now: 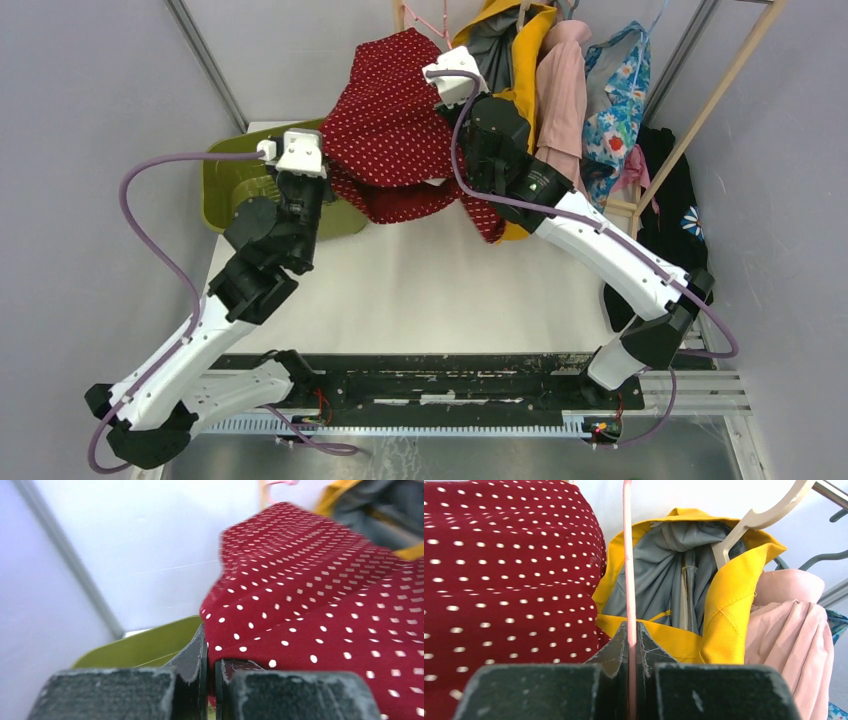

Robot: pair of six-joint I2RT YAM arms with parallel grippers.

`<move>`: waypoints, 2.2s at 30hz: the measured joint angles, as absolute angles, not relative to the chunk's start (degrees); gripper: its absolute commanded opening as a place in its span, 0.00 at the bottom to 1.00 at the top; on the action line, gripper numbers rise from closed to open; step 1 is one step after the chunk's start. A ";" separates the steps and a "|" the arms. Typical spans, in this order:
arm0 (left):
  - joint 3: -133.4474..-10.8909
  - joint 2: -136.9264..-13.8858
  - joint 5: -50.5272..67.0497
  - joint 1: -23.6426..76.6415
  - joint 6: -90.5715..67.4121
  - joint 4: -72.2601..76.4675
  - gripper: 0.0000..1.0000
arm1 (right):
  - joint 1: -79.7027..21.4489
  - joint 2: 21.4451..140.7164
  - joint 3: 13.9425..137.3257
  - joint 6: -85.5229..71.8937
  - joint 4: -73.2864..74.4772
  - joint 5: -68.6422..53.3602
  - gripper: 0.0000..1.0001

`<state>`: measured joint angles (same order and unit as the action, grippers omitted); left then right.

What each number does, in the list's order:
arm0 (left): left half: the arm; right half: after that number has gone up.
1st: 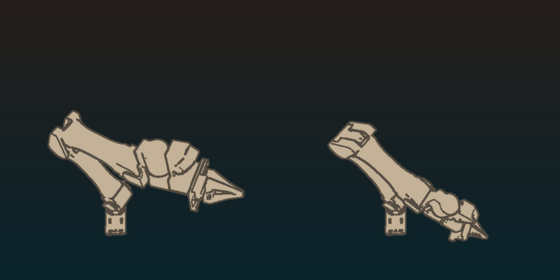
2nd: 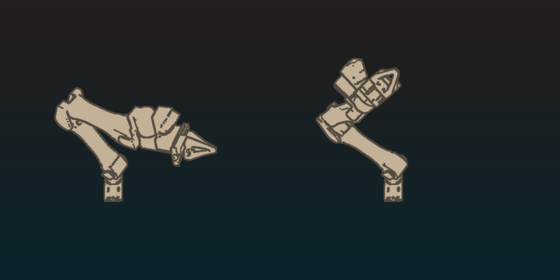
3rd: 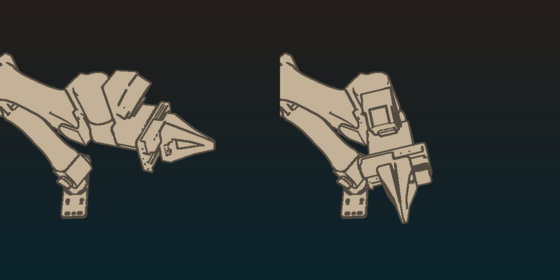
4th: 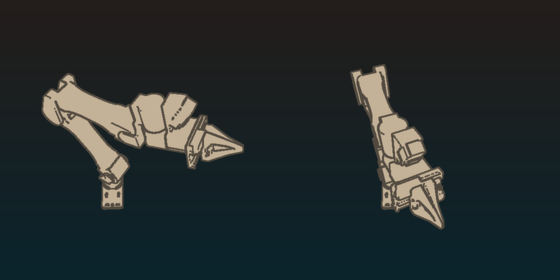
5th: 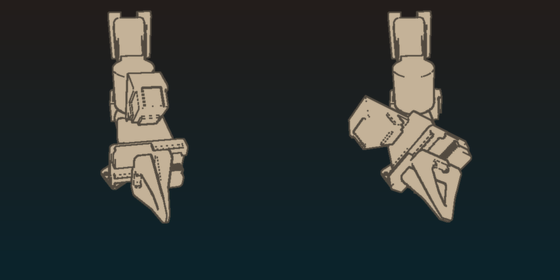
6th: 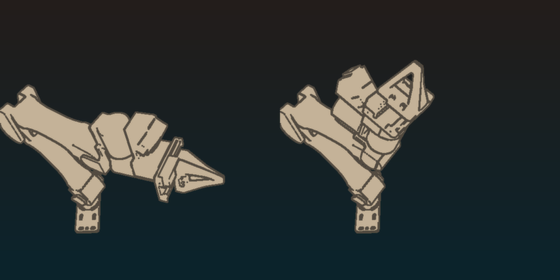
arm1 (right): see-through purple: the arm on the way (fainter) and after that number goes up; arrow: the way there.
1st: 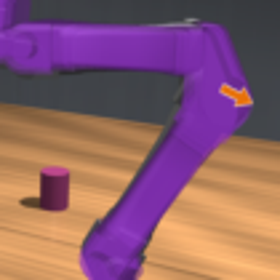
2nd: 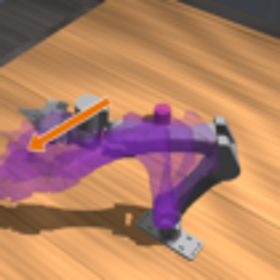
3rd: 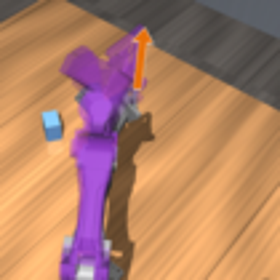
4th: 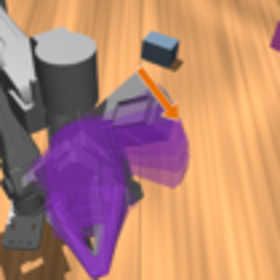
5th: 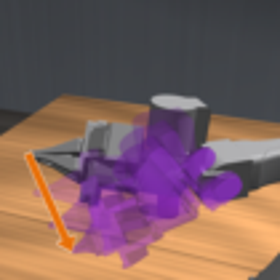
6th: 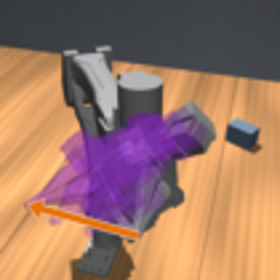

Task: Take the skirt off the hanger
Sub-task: Remove the skirt from the hanger, then place the skirt in the bin.

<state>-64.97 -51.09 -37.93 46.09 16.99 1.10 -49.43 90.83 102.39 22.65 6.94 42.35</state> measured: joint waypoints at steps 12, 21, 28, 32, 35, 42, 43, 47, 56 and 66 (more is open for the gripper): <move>-76.36 -66.26 -34.63 15.16 17.10 -7.86 0.03 | -48.18 90.87 100.31 21.76 6.39 42.63 0.01; -93.23 -77.17 -38.11 12.08 19.84 -3.77 0.03 | -47.57 88.84 96.40 21.85 5.61 42.74 0.01; -94.45 -81.32 -43.24 3.44 21.34 -2.00 0.03 | -45.52 86.15 94.32 21.61 5.21 42.54 0.01; -96.95 -83.72 -44.25 1.72 21.34 -2.02 0.03 | -44.16 85.34 94.11 21.23 4.99 42.76 0.01; -100.31 -86.08 -44.42 1.13 21.30 -2.11 0.03 | -43.46 84.93 93.93 21.02 4.75 43.57 0.01; -108.03 -91.61 -43.86 -0.91 21.19 -3.42 0.03 | -42.81 84.88 93.89 20.80 4.40 43.88 0.01; -109.23 -92.18 -43.81 -1.54 21.17 -3.64 0.03 | -42.70 84.88 93.89 20.78 4.34 43.86 0.01; -111.50 -92.47 -43.88 -3.66 21.26 -3.29 0.03 | -42.24 84.88 93.89 20.75 4.34 43.86 0.01; -111.68 -91.81 -44.62 -7.44 21.37 -1.26 0.03 | -41.17 84.88 93.89 20.47 4.34 43.57 0.01; -88.16 -84.36 -35.70 -6.33 16.88 -0.99 0.03 | -40.97 84.88 93.86 18.83 4.40 43.16 0.01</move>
